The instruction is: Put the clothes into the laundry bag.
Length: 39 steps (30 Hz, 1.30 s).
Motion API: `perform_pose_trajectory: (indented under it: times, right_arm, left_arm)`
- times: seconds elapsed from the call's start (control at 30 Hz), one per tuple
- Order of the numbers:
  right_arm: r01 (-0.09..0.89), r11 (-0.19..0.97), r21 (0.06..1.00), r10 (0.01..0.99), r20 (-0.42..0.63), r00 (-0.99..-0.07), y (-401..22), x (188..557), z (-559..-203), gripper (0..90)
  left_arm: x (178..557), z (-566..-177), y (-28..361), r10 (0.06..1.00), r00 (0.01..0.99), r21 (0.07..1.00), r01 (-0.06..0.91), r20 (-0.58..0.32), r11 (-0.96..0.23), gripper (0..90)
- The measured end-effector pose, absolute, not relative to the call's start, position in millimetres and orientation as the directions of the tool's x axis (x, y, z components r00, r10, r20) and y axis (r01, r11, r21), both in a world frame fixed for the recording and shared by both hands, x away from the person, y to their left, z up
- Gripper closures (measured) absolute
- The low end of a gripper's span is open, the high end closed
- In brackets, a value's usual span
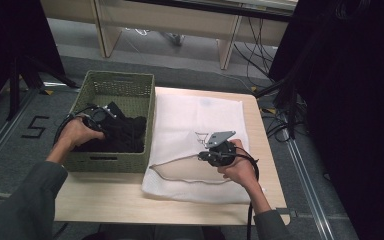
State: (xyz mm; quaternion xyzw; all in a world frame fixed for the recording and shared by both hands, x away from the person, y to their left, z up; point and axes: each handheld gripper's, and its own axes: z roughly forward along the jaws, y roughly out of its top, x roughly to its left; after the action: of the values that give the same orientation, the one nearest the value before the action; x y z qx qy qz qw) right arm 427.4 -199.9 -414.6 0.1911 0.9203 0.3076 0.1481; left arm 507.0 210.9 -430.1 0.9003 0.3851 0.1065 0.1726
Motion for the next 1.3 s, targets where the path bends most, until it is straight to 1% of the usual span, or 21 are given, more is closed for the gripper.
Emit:
perform_pose_trajectory:
  times: [0.1,0.13,0.17,0.2,0.23,0.27,0.3,0.33,0.37,0.4,0.47,0.53,0.57,0.6,0.67,0.77,0.9,1.07,1.1,1.17,1.3]
  right_arm:
    - [0.259,0.737,0.624,0.442,-0.157,-0.883,-200,428,-414,88.1]
    - [0.26,0.738,0.623,0.442,-0.155,-0.883,-200,427,-414,88.1]
    - [0.26,0.738,0.623,0.442,-0.155,-0.883,-200,427,-414,88.1]
    - [0.259,0.738,0.623,0.442,-0.156,-0.883,-200,427,-414,88.1]
    - [0.264,0.736,0.623,0.446,-0.152,-0.882,-200,427,-414,88.1]
    - [0.263,0.736,0.623,0.446,-0.154,-0.882,-200,427,-414,88.1]
    - [0.261,0.737,0.624,0.443,-0.155,-0.883,-200,428,-414,88.1]
    - [0.26,0.737,0.625,0.443,-0.155,-0.883,-201,428,-414,88.1]
    - [0.258,0.737,0.625,0.442,-0.155,-0.884,-201,428,-414,88.1]
    - [0.258,0.737,0.625,0.442,-0.156,-0.883,-201,428,-414,88.1]
    - [0.263,0.735,0.625,0.445,-0.152,-0.883,-202,429,-415,88.1]
    - [0.264,0.738,0.621,0.445,-0.155,-0.882,-202,428,-415,88.1]
    - [0.267,0.737,0.62,0.444,-0.148,-0.884,-202,428,-416,88.1]
    - [0.265,0.74,0.619,0.441,-0.149,-0.885,-201,428,-416,88.1]
    - [0.261,0.742,0.617,0.44,-0.155,-0.885,-201,428,-416,88.1]
    - [0.26,0.744,0.616,0.438,-0.155,-0.886,-201,428,-416,88.1]
    - [0.266,0.744,0.613,0.439,-0.149,-0.886,-200,428,-417,88.1]
    - [0.261,0.749,0.609,0.436,-0.157,-0.886,-200,428,-417,88.1]
    - [0.26,0.75,0.608,0.435,-0.157,-0.887,-201,428,-417,88.1]
    - [0.271,0.746,0.608,0.44,-0.146,-0.886,-200,428,-418,88.1]
    - [0.263,0.751,0.605,0.431,-0.148,-0.89,-200,428,-418,88.1]
  left_arm:
    - [510,-430,209,0.752,0.654,0.399,0.671,0.078,-0.625,75.8]
    - [513,-428,208,0.771,0.625,0.424,0.671,0.118,-0.609,76.2]
    - [514,-427,208,0.787,0.601,0.442,0.673,0.139,-0.593,76.2]
    - [517,-424,210,0.82,0.549,0.48,0.682,0.162,-0.552,76.2]
    - [522,-422,214,0.864,0.477,0.531,0.696,0.16,-0.483,76.1]
    - [524,-423,217,0.881,0.451,0.546,0.707,0.141,-0.449,75.8]
    - [526,-424,218,0.888,0.445,0.547,0.718,0.115,-0.431,74.9]
    - [526,-424,218,0.888,0.445,0.547,0.718,0.115,-0.431,73.3]
    - [527,-429,217,0.876,0.477,0.528,0.727,0.074,-0.44,70.8]
    - [527,-430,216,0.866,0.496,0.521,0.722,0.07,-0.456,66.7]
    - [525,-431,214,0.852,0.521,0.526,0.708,0.062,-0.471,54.4]
    - [524,-433,215,0.839,0.544,0.524,0.712,0.008,-0.467,37.4]
    - [523,-434,216,0.83,0.558,0.516,0.708,0.009,-0.482,30.9]
    - [523,-434,217,0.821,0.57,0.509,0.7,0.024,-0.501,26.7]
    - [522,-437,219,0.819,0.574,0.509,0.697,0.026,-0.504,17.7]
    - [522,-444,222,0.8,0.599,0.506,0.677,0.043,-0.535,16.2]
    - [525,-448,222,0.804,0.592,0.495,0.682,0.059,-0.538,13.3]
    - [530,-463,213,0.789,0.611,0.464,0.683,0.06,-0.565,0.0]
    - [530,-463,213,0.789,0.611,0.464,0.683,0.06,-0.565,0.0]
    - [530,-471,211,0.765,0.638,0.455,0.657,0.09,-0.602,0.0]
    - [527,-482,214,0.763,0.642,0.474,0.649,0.078,-0.595,0.0]
